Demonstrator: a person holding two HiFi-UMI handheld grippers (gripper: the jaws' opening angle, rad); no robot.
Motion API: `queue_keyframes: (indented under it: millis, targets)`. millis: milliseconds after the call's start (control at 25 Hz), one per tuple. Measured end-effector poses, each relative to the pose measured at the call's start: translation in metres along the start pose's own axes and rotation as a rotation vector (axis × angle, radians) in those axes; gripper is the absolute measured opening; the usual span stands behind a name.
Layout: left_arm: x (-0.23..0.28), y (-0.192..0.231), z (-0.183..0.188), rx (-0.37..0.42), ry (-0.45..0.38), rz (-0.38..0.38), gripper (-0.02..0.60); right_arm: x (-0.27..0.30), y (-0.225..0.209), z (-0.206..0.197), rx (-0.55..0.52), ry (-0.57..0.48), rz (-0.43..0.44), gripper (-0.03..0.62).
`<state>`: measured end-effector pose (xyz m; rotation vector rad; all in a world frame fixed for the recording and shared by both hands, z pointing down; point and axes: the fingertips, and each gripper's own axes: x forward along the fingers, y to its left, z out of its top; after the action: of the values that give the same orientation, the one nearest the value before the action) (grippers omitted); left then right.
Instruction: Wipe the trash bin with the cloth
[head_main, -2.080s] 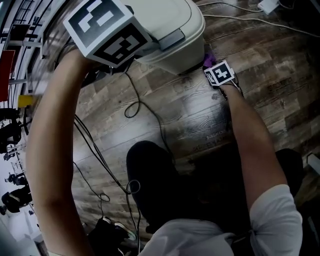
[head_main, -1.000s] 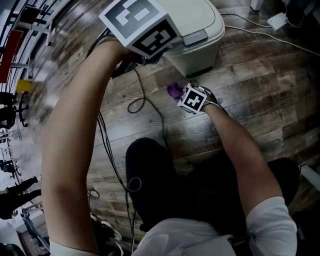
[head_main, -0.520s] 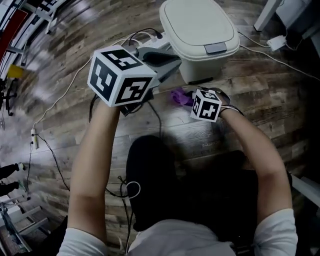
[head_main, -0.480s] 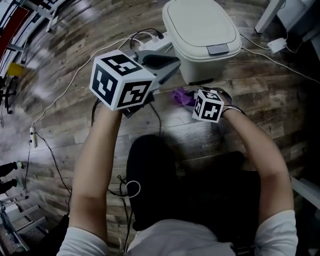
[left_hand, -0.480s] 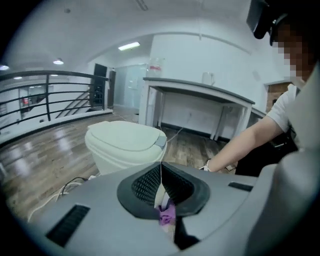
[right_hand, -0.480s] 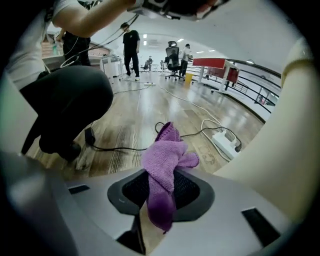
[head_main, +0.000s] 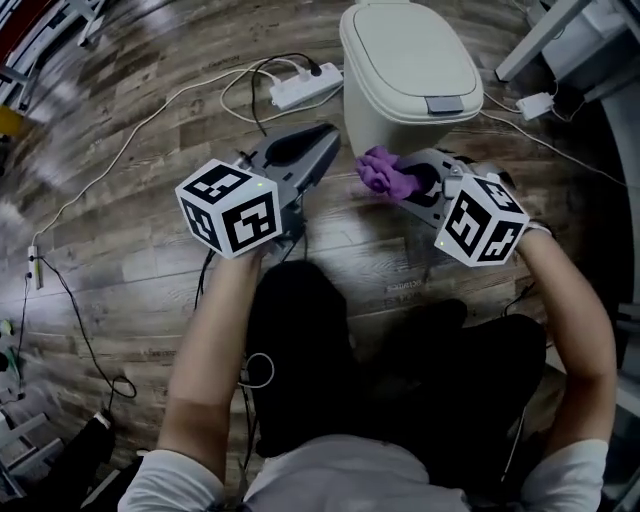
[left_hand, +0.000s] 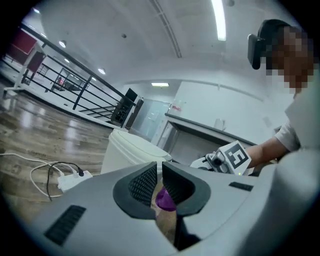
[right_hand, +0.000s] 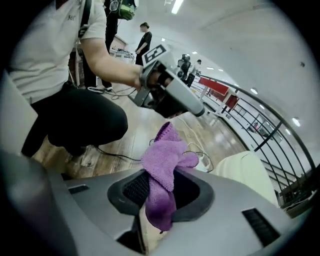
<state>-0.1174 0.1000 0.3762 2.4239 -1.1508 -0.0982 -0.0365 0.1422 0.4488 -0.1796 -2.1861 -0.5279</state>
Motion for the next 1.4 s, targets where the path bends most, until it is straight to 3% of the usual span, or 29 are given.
queue_keyframes:
  millis: [280,480,600,760,960,1200,1400]
  targets:
    - [-0.028,-0.021,0.022,-0.098,-0.171,-0.112,0.137,-0.046,-0.042,0.047,-0.058,0.003,-0.121,0.110]
    - [-0.027,-0.037,0.034,-0.189,-0.290,-0.168,0.169,-0.076,-0.085,0.065,-0.312,0.175,-0.232,0.110]
    - [-0.011,-0.045,0.037,-0.223,-0.336,-0.203,0.184,-0.081,-0.119,0.068,-0.392,0.270,-0.379,0.110]
    - [0.009,-0.042,0.045,-0.312,-0.424,-0.189,0.223,-0.061,-0.130,0.068,-0.432,0.313,-0.526,0.110]
    - [0.023,-0.031,0.056,-0.344,-0.486,-0.160,0.239,-0.049,-0.127,0.072,-0.427,0.347,-0.653,0.110]
    - [0.030,-0.022,0.051,-0.378,-0.496,-0.171,0.242,-0.033,-0.124,0.069,-0.485,0.398,-0.716,0.110]
    - [0.023,-0.008,0.037,-0.442,-0.496,-0.212,0.244,-0.024,-0.111,0.080,-0.526,0.308,-0.688,0.110]
